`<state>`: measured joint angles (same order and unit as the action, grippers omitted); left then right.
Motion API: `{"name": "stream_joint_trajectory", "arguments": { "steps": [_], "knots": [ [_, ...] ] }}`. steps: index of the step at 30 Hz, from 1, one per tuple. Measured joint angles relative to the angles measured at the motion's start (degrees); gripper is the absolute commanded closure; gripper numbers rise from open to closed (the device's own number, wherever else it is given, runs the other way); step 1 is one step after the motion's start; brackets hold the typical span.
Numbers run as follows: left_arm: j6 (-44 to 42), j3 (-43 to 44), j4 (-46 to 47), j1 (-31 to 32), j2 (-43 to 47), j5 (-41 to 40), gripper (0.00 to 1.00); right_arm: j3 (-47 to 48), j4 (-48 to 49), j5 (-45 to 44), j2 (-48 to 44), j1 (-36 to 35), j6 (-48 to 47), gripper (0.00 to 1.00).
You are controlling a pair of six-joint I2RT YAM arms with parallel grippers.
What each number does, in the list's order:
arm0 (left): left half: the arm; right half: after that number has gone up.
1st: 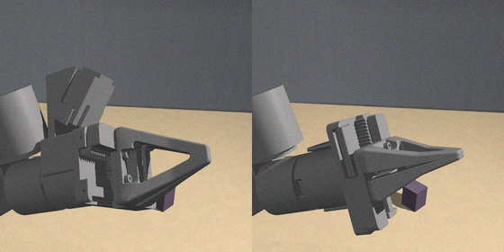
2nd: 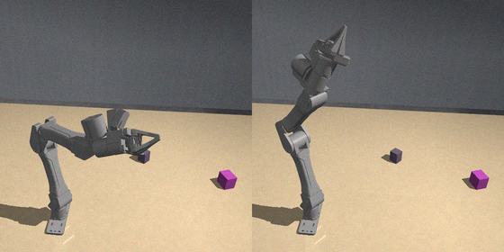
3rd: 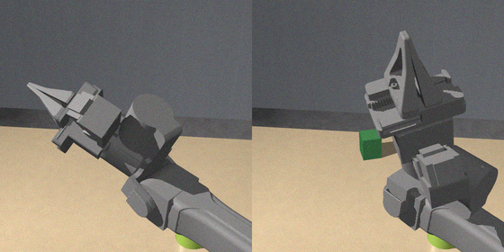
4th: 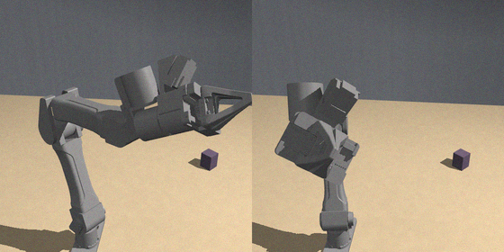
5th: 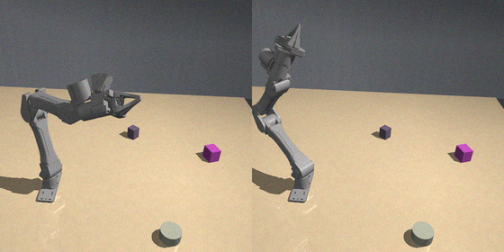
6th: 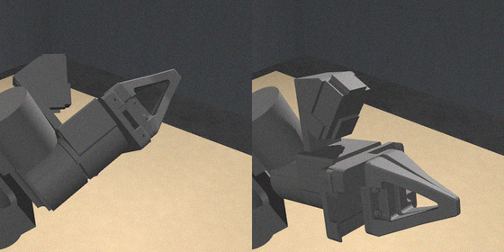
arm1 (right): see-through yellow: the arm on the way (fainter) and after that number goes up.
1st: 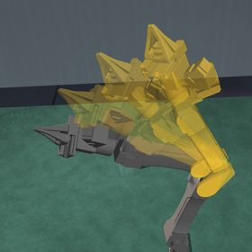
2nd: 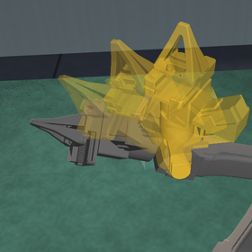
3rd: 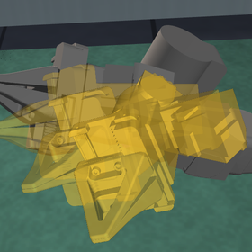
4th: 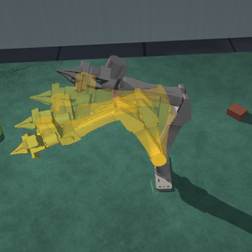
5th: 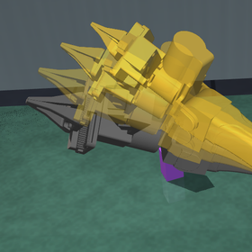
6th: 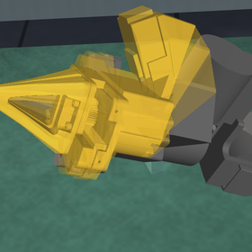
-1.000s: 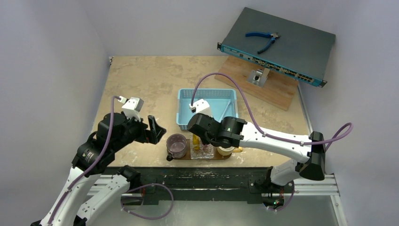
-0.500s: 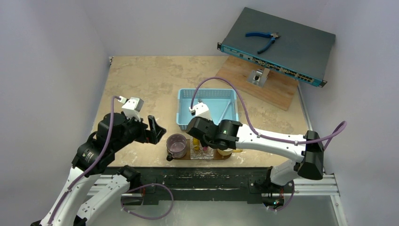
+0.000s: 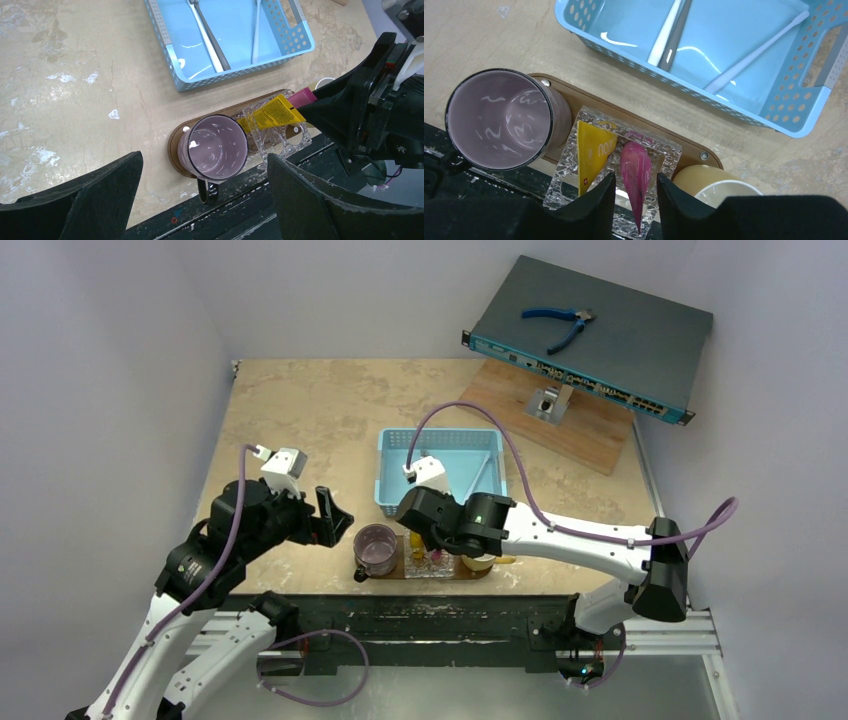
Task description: Prepare toiletry sets of a toothbrush and toothpaste on the tray
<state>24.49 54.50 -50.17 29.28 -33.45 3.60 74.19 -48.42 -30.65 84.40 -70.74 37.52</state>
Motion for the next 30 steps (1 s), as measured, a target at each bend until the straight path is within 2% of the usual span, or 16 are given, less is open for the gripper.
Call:
{"name": "stream_joint_trajectory", "arguments": {
  "steps": [7,19,30],
  "knots": [
    [-0.02,0.00,0.00,-0.02,-0.02,0.02,0.06,6.10,-1.36,-1.31,-0.26,1.03,-0.66,0.58],
    [-0.02,0.00,-0.02,0.00,-0.11,-0.33,0.06,14.25,1.40,1.88,0.31,11.37,-6.19,0.56],
    [-0.02,-0.02,-0.04,0.00,0.00,-1.36,0.06,18.71,5.95,7.76,13.11,19.12,-8.94,0.52]
  ]
}}
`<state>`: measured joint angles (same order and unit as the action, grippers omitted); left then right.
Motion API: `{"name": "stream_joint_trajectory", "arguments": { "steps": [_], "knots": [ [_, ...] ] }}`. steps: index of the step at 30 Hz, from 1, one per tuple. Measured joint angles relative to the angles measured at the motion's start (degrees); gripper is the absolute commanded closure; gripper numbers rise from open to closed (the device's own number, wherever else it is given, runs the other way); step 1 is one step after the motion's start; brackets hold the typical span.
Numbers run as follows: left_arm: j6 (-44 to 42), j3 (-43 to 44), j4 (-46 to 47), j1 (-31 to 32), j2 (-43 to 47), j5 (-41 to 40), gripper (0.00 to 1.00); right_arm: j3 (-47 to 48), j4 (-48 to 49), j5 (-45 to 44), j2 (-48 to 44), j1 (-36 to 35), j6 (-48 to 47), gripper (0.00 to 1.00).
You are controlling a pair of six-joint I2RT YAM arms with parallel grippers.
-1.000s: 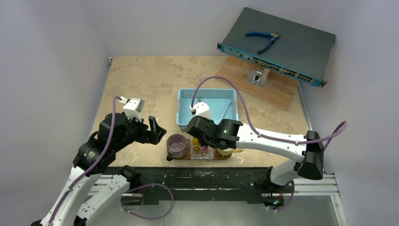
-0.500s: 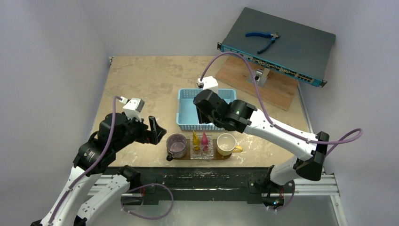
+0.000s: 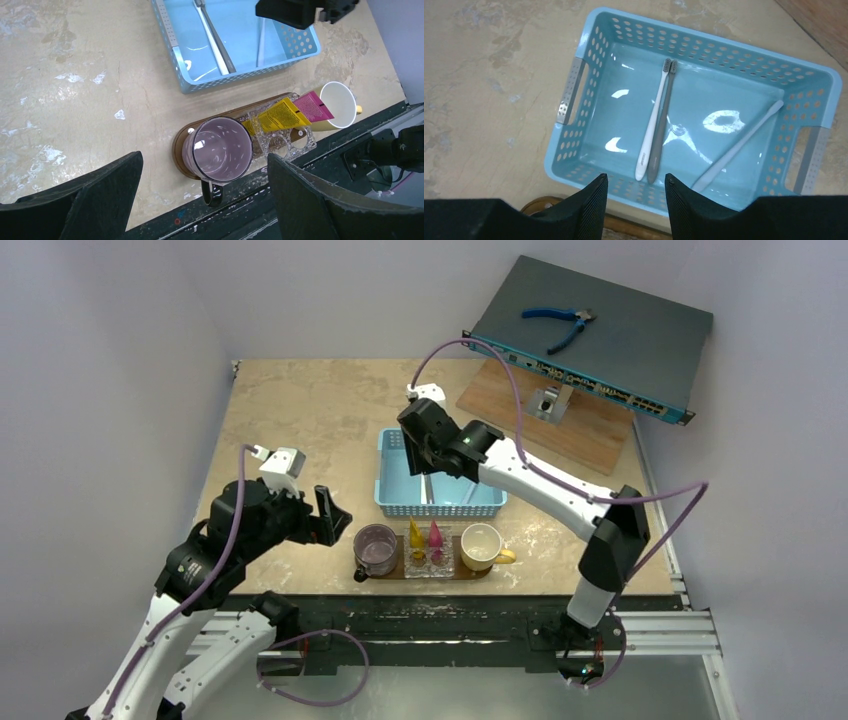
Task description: Prepare toiletry sets of a toothbrush and toothpaste on the tray
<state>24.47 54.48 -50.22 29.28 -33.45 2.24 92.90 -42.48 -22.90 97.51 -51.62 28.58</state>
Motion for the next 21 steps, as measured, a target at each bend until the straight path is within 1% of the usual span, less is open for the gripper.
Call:
{"name": "stream_joint_trajectory", "arguments": {
  "steps": [9,21],
  "knots": [
    [-0.04,-0.02,0.00,0.00,0.57,-0.48,0.05,3.13,3.15,4.39,10.69,4.68,-0.13,0.51],
    [-0.26,-1.46,1.44,0.00,0.55,-0.33,0.05,8.09,3.72,4.70,23.12,7.93,1.57,0.52]
  ]
}}
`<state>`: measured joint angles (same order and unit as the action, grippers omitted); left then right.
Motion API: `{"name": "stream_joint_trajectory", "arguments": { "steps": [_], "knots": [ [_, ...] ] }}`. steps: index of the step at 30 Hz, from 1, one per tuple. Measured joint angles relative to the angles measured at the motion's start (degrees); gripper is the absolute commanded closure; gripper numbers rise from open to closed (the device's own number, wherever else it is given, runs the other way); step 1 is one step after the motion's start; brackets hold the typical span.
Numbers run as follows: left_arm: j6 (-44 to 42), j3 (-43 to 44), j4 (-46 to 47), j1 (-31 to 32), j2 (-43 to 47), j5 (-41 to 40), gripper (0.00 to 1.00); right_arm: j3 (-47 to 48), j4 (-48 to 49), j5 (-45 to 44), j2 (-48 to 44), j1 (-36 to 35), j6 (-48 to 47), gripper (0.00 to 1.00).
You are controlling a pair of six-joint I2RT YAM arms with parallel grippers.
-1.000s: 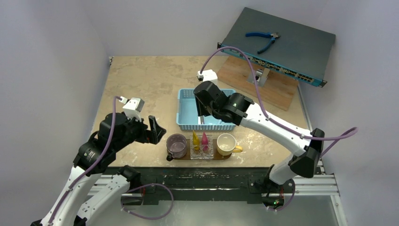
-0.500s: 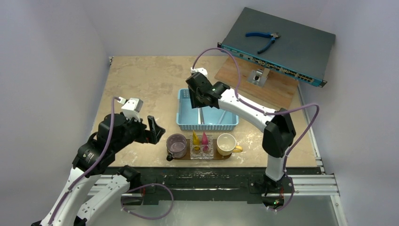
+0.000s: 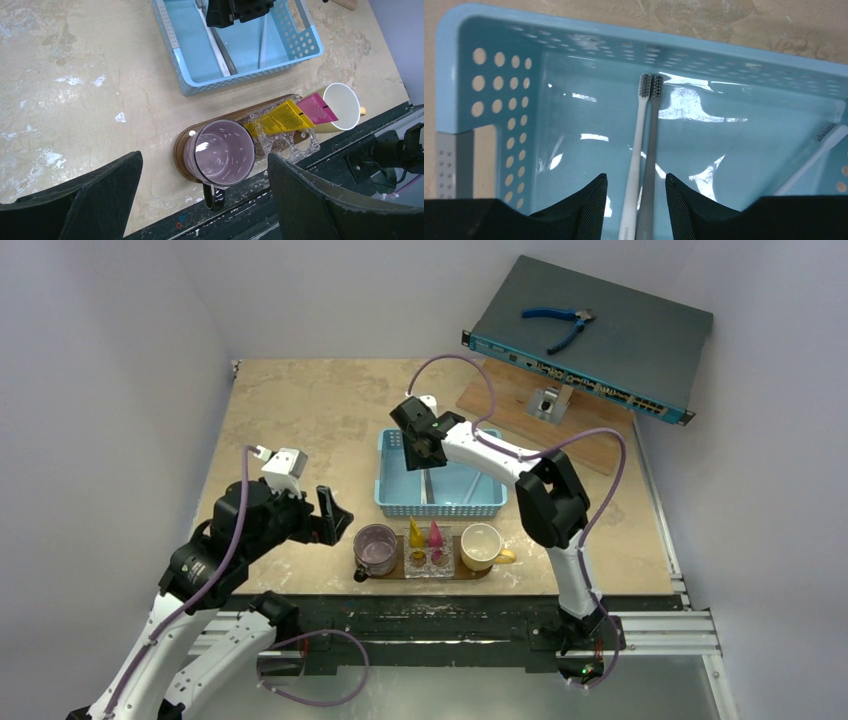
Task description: Prepare toiletry sets of a toothbrush and toothpaste on the tray
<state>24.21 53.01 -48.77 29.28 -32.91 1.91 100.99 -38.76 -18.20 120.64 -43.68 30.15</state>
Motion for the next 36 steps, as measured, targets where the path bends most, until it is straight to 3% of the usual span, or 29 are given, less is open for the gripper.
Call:
{"name": "stream_joint_trajectory", "arguments": {
  "steps": [10,33,36],
  "knots": [
    [-1.25,-0.44,2.01,0.00,-2.51,0.48,0.05,2.27,0.09,0.17,4.33,2.86,0.48,0.62],
    [-1.27,-0.44,2.91,-0.02,-5.49,0.44,0.05,2.99,1.01,2.73,8.44,3.65,-0.42,0.74],
    [-1.27,-0.44,2.91,0.00,-5.64,0.44,0.05,3.06,1.11,2.80,8.63,3.65,-0.46,0.81]
  ]
}}
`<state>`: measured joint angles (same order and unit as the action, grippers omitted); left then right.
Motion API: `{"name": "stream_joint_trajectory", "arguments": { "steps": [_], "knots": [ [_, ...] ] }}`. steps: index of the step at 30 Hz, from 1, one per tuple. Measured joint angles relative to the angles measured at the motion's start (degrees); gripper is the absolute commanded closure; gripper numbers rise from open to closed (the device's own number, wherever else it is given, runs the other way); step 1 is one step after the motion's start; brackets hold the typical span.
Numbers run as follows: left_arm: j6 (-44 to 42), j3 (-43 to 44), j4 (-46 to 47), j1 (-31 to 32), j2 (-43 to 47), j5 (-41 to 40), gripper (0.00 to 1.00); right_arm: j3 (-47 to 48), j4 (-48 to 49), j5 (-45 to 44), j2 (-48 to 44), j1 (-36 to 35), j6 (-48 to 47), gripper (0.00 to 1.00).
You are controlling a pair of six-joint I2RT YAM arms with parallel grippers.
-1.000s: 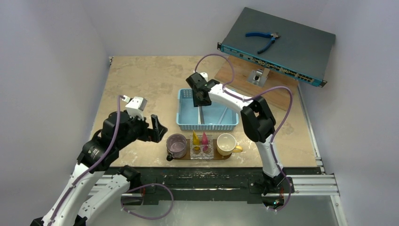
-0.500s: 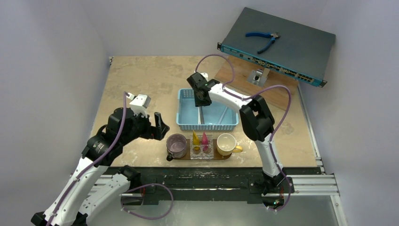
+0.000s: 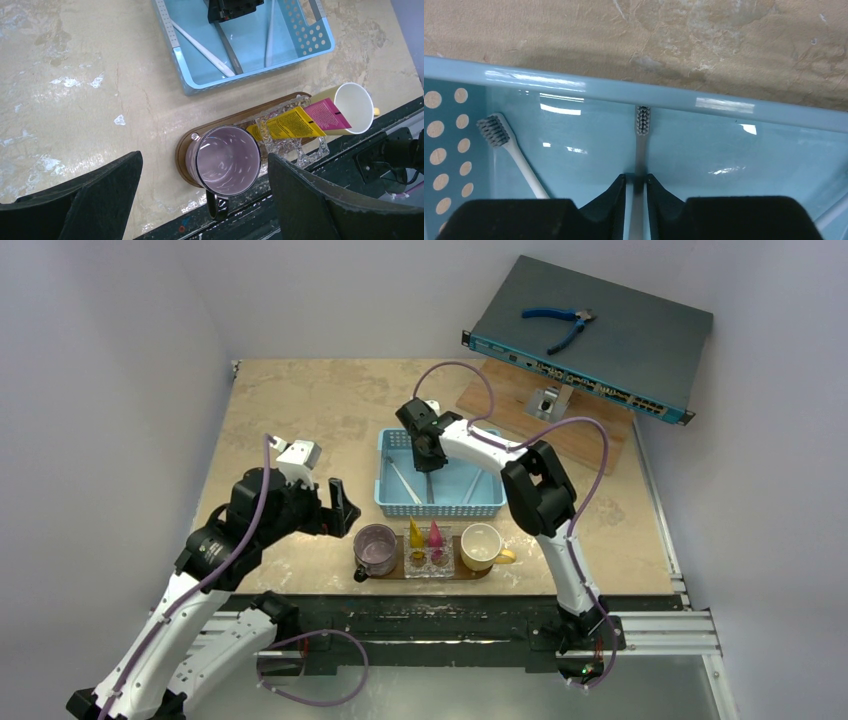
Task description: Prepare toiletry sets of a toothbrush and toothpaste on the tray
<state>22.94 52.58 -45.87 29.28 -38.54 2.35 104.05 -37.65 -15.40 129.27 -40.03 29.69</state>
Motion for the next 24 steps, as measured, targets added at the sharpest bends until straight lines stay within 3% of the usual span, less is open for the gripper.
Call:
{"name": "stream_joint_trajectory", "arguments": {
  "steps": [7,24],
  "knots": [
    [0.00,0.00,0.00,-0.02,-0.20,-0.02,0.05,0.46,0.24,0.17,0.55,-0.02,-0.46,1.00],
    [0.00,0.00,0.00,-0.02,-0.26,-0.07,0.05,0.20,0.31,0.39,-0.44,0.07,-2.38,1.00]
  ]
}}
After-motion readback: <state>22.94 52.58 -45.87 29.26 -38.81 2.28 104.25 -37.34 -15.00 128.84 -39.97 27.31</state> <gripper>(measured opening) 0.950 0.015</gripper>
